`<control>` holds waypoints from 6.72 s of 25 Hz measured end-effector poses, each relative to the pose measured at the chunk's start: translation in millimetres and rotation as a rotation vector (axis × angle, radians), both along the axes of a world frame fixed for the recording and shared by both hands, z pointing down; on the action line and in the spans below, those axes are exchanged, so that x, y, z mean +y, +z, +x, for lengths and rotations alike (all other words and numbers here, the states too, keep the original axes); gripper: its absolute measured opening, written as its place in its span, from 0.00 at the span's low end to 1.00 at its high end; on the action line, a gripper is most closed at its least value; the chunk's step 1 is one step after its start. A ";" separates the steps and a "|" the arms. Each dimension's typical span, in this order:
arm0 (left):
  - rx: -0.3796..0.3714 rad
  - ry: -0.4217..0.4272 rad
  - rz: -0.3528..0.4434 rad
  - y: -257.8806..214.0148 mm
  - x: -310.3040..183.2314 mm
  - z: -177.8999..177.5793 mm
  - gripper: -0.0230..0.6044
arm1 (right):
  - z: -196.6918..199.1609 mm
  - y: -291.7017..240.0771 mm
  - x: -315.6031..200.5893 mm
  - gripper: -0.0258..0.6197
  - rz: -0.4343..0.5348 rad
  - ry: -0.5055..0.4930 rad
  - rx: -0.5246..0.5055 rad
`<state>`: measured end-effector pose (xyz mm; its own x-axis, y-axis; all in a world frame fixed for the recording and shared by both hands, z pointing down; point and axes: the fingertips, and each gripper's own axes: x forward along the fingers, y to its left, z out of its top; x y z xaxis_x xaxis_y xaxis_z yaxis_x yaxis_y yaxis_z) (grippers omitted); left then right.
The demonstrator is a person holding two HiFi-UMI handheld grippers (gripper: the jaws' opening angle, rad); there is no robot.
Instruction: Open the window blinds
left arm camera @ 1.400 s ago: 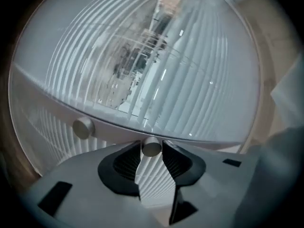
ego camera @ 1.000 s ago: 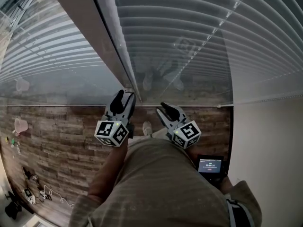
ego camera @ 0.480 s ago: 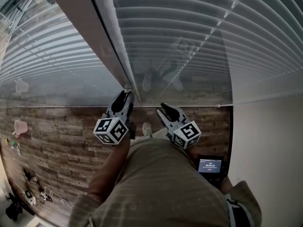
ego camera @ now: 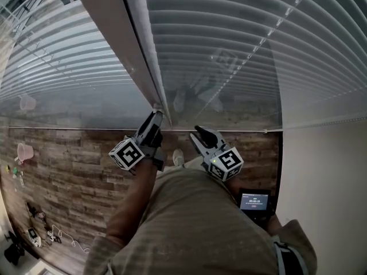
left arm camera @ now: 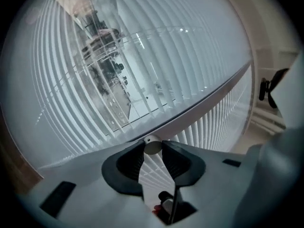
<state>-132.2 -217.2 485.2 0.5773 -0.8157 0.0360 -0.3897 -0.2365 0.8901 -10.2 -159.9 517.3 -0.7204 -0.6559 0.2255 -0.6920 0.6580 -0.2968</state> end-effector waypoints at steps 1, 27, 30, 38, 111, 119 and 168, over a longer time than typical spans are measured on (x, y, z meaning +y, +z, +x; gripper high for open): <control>0.046 -0.001 -0.017 -0.6 0.0 0.2 0.25 | -0.4 -0.5 -0.3 0.21 0.000 0.000 0.001; 0.747 -0.006 -0.116 16.5 -3.3 -0.2 0.25 | 8.9 17.1 2.0 0.21 -0.014 0.001 -0.002; 0.791 -0.007 -0.127 18.8 -3.9 -2.3 0.25 | 8.5 17.7 1.7 0.21 -0.014 0.003 0.000; 0.939 0.006 -0.139 16.8 -9.3 -3.4 0.25 | 6.0 13.7 -2.4 0.21 -0.012 0.002 0.002; 0.166 -0.011 -0.056 0.6 0.0 -2.1 0.25 | -8.2 6.6 -7.2 0.21 -0.032 -0.024 0.024; 0.492 0.010 -0.060 -5.1 -3.4 1.3 0.25 | -6.4 7.6 -7.1 0.21 -0.035 -0.030 0.028; -0.879 -0.058 0.239 8.2 -2.2 7.6 0.26 | 4.2 30.0 5.5 0.21 -0.045 -0.013 0.028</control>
